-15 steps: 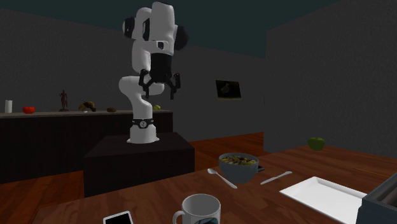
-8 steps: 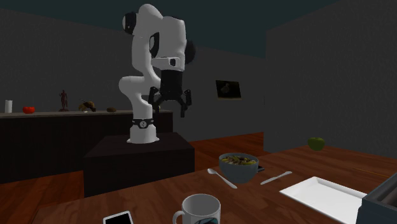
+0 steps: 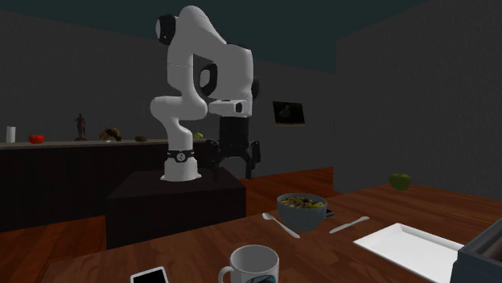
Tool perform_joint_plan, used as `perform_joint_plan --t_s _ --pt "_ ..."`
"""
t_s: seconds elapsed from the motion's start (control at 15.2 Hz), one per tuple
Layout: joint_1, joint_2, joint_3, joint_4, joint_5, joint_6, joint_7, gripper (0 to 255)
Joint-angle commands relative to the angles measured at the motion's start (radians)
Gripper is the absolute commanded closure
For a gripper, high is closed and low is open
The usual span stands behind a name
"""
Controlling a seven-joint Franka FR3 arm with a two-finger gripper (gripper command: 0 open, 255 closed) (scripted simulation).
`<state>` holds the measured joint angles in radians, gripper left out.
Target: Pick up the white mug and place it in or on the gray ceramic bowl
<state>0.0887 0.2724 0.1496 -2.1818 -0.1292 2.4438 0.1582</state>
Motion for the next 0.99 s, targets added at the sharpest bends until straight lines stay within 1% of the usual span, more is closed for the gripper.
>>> perform_joint_plan --t_s 0.0,0.4,0.79,0.92 --pt "0.014 0.073 -0.004 0.054 -0.021 0.024 0.02 0" --pt "0.061 0.304 -0.026 0.258 -0.07 0.067 0.06 0" --pt "0.107 0.541 -0.044 0.519 -0.093 0.063 0.074 0" --pt "0.108 0.555 -0.046 0.528 -0.094 0.069 0.075 0"
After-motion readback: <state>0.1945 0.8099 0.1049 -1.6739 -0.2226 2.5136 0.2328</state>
